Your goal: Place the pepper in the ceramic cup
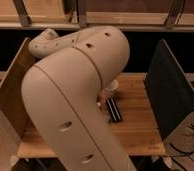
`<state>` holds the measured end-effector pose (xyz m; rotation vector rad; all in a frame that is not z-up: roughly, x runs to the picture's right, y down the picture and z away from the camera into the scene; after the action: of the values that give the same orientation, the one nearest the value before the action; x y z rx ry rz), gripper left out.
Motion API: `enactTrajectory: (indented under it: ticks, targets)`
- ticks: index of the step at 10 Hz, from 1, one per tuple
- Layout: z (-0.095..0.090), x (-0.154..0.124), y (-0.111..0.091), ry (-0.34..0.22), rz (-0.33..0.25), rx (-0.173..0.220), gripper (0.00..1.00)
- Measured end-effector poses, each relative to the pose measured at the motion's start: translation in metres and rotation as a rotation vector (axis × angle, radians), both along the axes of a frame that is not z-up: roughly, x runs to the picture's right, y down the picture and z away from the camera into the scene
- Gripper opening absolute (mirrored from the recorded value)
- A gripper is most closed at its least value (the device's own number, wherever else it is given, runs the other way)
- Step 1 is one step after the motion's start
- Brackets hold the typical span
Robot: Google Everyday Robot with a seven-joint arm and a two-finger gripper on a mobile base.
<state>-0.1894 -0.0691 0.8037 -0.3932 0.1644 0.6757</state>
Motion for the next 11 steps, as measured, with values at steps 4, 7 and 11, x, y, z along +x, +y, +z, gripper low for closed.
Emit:
enactTrajectory:
  ticks: [4, 7, 11]
  targets:
    - [0.03, 0.004, -0.029, -0.02, 0.084, 0.066, 0.0]
    - [0.032, 0.049, -0.093, -0.026, 0.221, 0.209, 0.0]
    - [0.013, 0.115, -0.128, -0.065, 0.404, 0.335, 0.0]
